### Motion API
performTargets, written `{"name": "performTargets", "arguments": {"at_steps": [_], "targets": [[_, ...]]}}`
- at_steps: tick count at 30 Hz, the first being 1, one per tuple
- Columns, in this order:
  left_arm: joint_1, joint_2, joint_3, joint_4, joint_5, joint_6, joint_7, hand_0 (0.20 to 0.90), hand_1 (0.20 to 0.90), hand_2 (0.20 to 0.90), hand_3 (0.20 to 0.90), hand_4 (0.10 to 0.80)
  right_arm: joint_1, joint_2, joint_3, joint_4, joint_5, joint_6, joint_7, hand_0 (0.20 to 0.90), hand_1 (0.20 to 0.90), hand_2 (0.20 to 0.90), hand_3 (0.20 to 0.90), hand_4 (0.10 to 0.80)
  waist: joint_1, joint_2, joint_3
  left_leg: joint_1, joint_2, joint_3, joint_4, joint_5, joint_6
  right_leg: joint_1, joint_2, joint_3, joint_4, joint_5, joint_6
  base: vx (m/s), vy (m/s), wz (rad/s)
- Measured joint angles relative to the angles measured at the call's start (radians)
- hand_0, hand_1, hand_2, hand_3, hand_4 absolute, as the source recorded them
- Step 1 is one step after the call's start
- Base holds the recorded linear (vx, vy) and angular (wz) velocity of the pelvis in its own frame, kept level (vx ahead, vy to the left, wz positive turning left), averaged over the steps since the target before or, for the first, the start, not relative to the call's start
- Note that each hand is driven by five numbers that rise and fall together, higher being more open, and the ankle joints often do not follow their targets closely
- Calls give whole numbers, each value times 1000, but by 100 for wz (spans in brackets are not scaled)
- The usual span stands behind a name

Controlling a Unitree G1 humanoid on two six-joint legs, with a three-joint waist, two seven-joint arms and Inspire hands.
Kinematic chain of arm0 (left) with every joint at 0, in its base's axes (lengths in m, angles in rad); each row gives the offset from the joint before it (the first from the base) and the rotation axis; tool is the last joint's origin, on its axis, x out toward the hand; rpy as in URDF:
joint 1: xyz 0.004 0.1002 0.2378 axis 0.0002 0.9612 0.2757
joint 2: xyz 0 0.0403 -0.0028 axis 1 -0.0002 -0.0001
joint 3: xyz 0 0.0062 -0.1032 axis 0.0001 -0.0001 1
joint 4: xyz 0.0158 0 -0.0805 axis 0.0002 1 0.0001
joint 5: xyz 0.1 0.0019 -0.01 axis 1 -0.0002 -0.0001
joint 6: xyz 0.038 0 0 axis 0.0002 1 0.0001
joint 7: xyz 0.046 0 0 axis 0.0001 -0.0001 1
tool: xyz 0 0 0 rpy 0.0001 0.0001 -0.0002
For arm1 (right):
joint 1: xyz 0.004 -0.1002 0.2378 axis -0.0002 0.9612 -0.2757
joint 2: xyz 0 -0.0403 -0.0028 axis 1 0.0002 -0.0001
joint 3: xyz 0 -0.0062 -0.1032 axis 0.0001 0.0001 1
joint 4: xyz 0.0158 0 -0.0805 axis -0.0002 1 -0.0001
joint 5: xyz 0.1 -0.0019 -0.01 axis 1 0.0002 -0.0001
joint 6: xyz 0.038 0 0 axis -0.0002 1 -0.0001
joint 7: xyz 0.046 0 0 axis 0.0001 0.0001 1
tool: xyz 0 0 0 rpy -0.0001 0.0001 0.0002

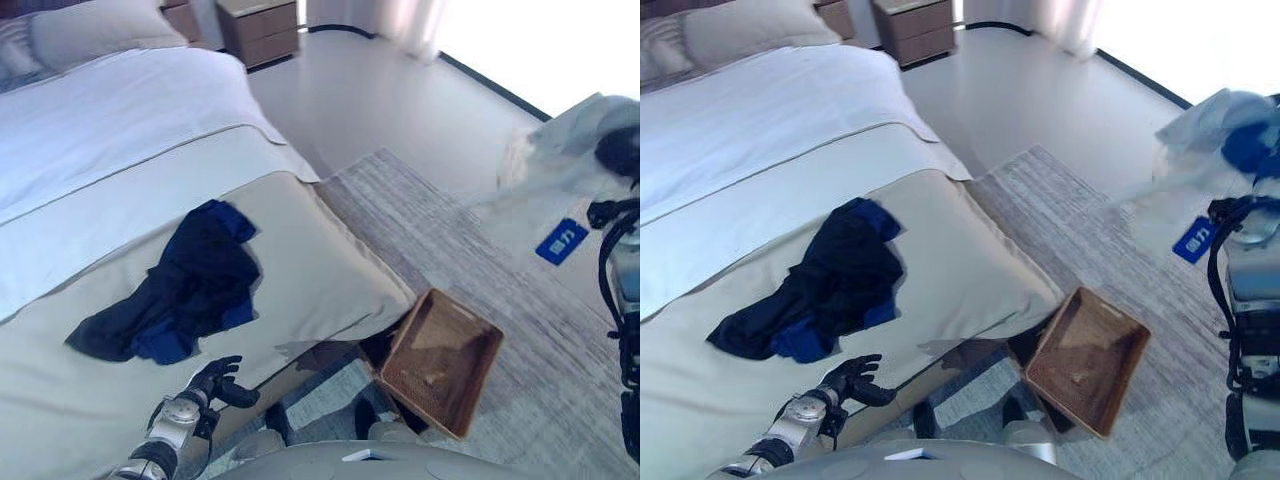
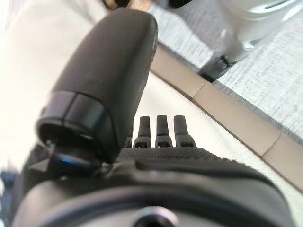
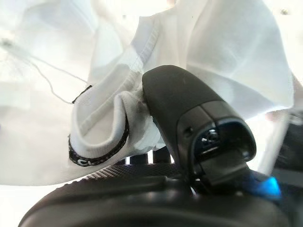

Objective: Pick up the clothes from the bed and place them into the basket

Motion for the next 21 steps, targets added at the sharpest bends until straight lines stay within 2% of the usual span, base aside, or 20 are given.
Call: {"name": "performTargets", "arguments": {"at_steps": [6, 10, 13, 16, 18, 21], "targets": [[-23, 0, -24, -7, 0, 3, -16, 900, 900, 900, 900, 800, 26, 43, 11, 180, 4, 7, 89, 300, 300, 300, 200, 100, -12, 16, -9, 15, 17, 32, 0, -2, -3, -2, 17, 29, 0, 3, -5, -29, -74, -17], [-8, 1, -49, -7, 10, 7, -28, 900, 900, 900, 900, 800, 29, 72, 19, 285, -4, 16, 103, 300, 300, 300, 200, 100, -12, 40, -23, 15, 18, 47, 0, -2, -4, -14, 17, 42, -1, 6, -9, -49, -88, -11], [-11, 1, -70, -7, 11, 6, -30, 900, 900, 900, 900, 800, 30, 78, 66, 386, -4, 33, 99, 300, 300, 300, 200, 100, -5, 55, -27, 8, 21, 46, 0, -1, -5, -20, 14, 40, -1, 6, -9, -69, -85, 1], [-23, 2, -89, -9, 9, 6, -33, 900, 900, 900, 900, 800, 30, 100, 91, 474, -3, 50, 81, 300, 300, 300, 200, 100, 4, 81, -29, -33, 18, 45, 0, 8, -11, -61, 5, 32, 0, 16, -9, -192, -121, 3], [-53, 3, -115, -9, 6, 6, -30, 900, 900, 900, 900, 800, 19, 108, 99, 548, 6, 49, 57, 300, 300, 300, 200, 100, 21, 107, -16, -79, 14, 38, 1, 24, -4, -106, 0, 25, 7, 27, -10, -332, -89, 10], [-124, 11, -141, -9, -36, 4, -22, 900, 900, 900, 900, 800, -49, 107, 130, 653, 11, 47, 28, 300, 300, 300, 200, 100, 28, 149, 44, -163, 12, 19, 26, 40, 2, -193, -4, 12, 54, 31, -9, -242, 5, 15]]}}
